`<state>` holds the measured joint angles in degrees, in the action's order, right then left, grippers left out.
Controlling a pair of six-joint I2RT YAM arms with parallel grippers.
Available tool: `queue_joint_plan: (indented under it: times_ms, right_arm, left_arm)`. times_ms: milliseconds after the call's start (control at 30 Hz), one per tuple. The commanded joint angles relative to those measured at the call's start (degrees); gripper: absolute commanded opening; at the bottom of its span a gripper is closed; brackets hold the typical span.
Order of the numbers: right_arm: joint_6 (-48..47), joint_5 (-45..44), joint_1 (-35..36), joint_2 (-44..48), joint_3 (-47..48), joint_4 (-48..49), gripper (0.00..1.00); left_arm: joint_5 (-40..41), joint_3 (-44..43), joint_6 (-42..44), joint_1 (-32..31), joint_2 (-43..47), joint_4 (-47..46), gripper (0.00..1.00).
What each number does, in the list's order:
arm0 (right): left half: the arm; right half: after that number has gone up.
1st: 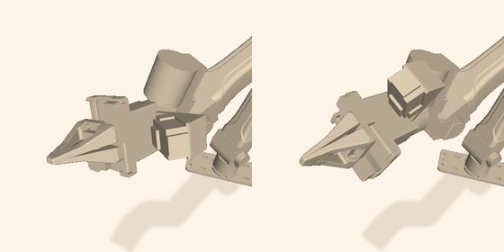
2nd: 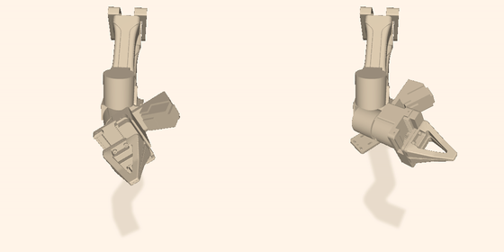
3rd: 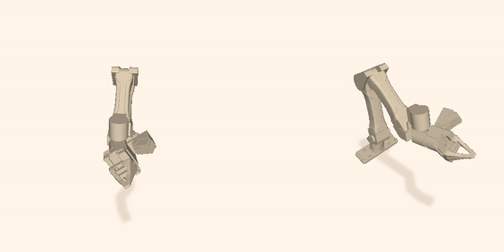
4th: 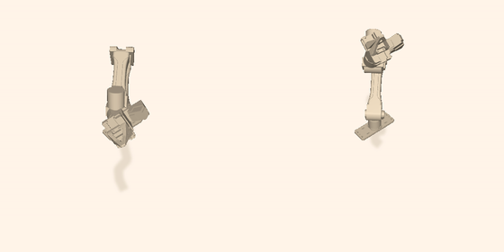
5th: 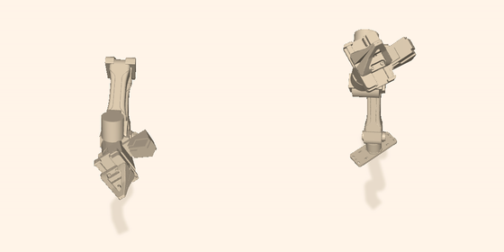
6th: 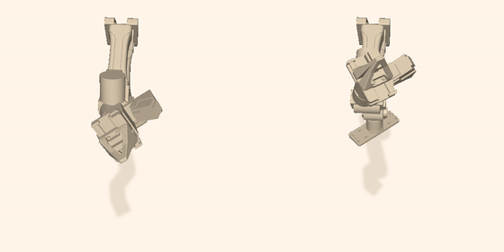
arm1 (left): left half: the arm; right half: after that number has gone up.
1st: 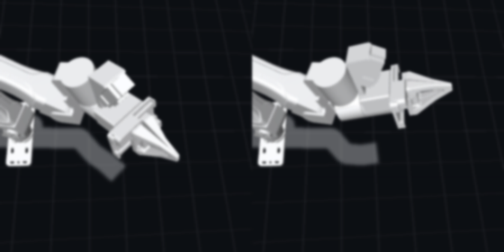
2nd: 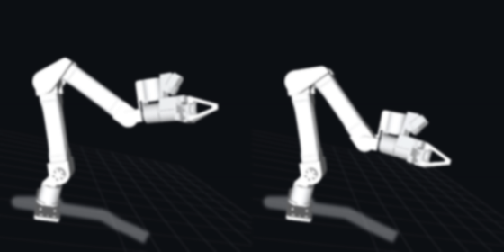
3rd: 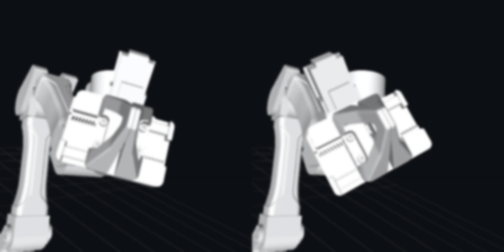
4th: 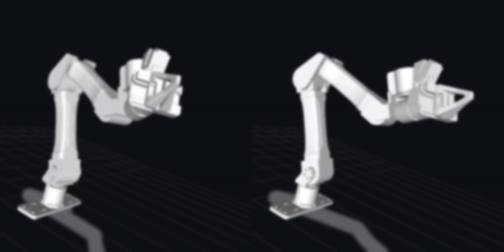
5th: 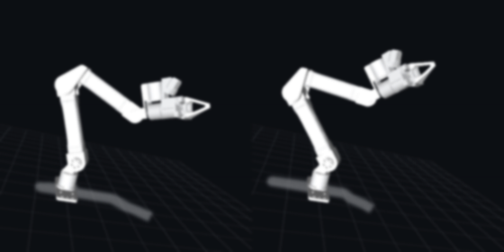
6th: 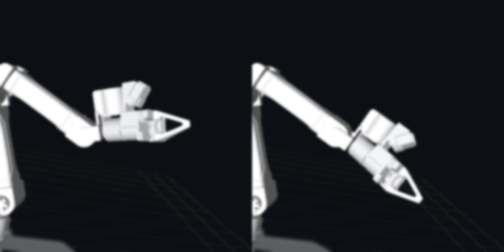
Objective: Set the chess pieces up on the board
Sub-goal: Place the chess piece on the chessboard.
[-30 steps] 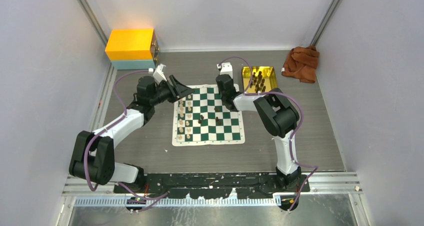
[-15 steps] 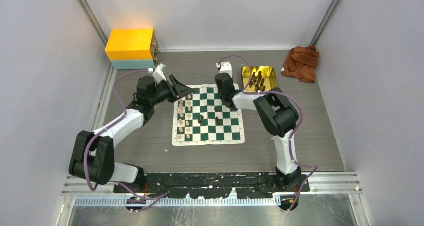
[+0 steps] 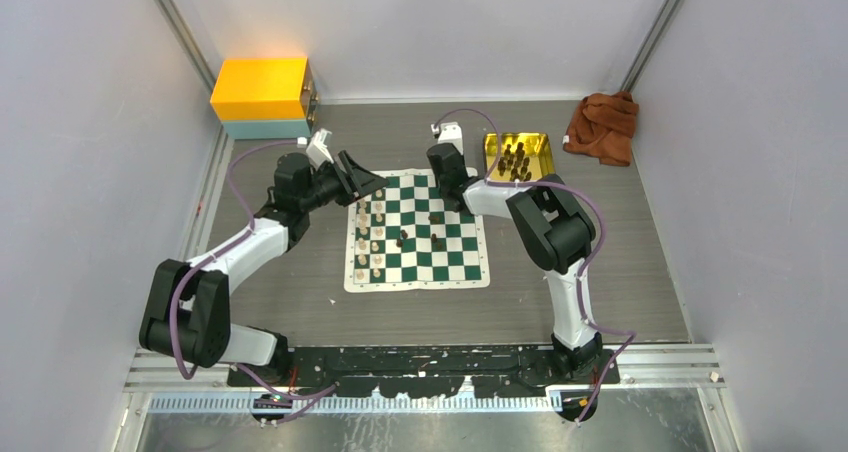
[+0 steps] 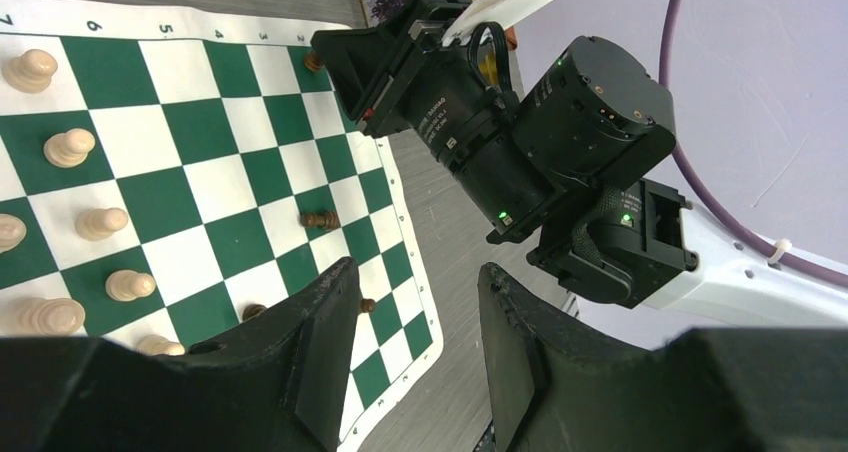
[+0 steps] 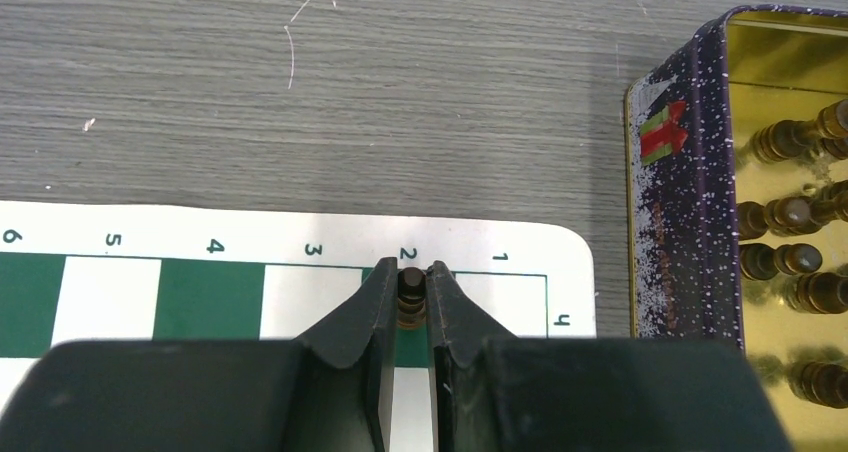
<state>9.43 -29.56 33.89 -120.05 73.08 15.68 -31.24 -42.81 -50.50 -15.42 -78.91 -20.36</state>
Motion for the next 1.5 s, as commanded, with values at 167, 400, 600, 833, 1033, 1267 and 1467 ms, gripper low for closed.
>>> queue_joint_plan:
  times_ms: [167, 400, 600, 833, 1033, 1267, 1467]
  right_arm:
    - [1.8, -0.09, -0.17, -0.28, 3.85, -2.58, 0.16]
    - [2.44, 0.04, -0.06, 0.03, 3.68, -3.61, 0.23]
    - [2.92, 0.21, -0.11, 0.44, 3.16, -3.99, 0.28]
    - [3.19, 0.12, -0.05, 1.4, 2.0, -3.91, 0.29]
    - [1.97, -0.28, 0.32, 3.1, 1.21, -3.0, 0.3]
    - [0.15, -1.72, 0.7, 7.67, 0.56, -3.11, 0.31]
    - [-2.2, -2.17, 1.81, 12.15, -0.09, -3.84, 0.32]
  left_arm:
    - [-0.99, 0.18, 0.58, 0.39, -0.28, -3.8, 0.48]
    - [-1.19, 0.27, 0.49, 0.39, -0.3, -3.99, 0.48]
    - [-1.18, 0.42, 0.32, 0.39, -0.06, -4.07, 0.48]
    - [-1.16, 0.44, 0.23, 0.39, 0.32, -3.9, 0.48]
    - [-0.78, 0.43, 0.29, 0.39, 0.73, -3.51, 0.48]
    - [0.3, 0.43, 0.41, 0.46, 1.22, -2.94, 0.48]
    - [1.72, 0.75, 0.4, 0.48, 2.58, -1.96, 0.48]
